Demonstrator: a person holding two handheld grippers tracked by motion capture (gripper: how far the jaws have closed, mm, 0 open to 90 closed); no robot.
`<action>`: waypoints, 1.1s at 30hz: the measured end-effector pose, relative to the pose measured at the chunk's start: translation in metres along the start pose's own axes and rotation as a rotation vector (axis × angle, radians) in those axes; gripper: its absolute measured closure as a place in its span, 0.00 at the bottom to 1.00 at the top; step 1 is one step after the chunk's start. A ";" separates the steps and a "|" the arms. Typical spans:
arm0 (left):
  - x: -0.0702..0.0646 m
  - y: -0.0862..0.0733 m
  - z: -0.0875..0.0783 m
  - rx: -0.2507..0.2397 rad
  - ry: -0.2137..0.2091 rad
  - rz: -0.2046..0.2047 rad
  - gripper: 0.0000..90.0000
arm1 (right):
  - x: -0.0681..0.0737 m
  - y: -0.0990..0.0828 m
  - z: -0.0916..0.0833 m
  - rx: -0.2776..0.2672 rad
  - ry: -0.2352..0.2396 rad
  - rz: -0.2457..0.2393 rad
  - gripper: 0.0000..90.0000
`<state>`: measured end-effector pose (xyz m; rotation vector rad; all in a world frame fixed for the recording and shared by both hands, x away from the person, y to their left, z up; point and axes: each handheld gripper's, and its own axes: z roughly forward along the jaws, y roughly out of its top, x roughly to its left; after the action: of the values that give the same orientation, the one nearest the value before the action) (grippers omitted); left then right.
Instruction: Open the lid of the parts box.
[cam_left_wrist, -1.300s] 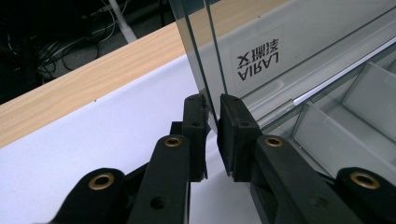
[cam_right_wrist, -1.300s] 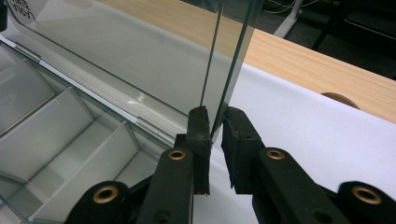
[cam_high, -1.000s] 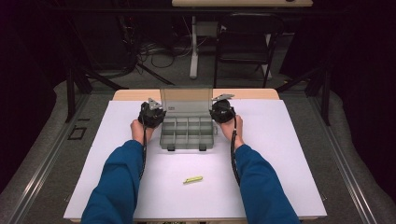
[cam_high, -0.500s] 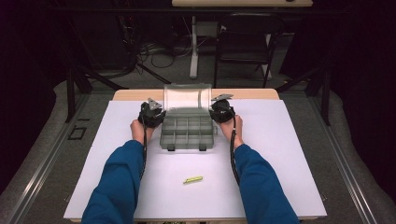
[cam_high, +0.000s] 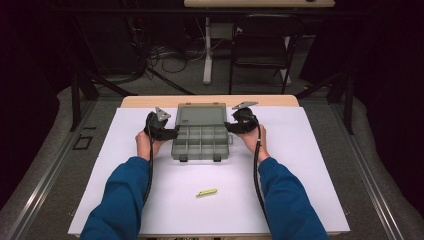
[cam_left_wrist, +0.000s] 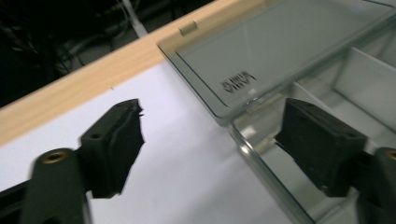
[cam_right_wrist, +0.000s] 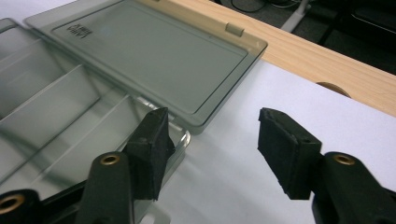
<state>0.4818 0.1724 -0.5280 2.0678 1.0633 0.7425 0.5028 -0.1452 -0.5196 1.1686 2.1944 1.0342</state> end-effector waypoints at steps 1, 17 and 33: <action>-0.001 -0.001 -0.003 0.002 -0.015 0.001 0.20 | 0.001 -0.001 -0.003 0.001 0.006 -0.005 0.42; -0.017 -0.029 -0.048 -0.002 -0.113 0.030 0.11 | 0.009 -0.038 -0.048 -0.028 0.095 -0.053 0.24; -0.042 -0.069 -0.081 -0.002 -0.159 0.006 0.02 | 0.024 -0.079 -0.090 -0.066 0.136 -0.087 0.14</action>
<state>0.3701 0.1914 -0.5403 2.0905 0.9674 0.5710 0.3893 -0.1901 -0.5271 0.9904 2.2740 1.1709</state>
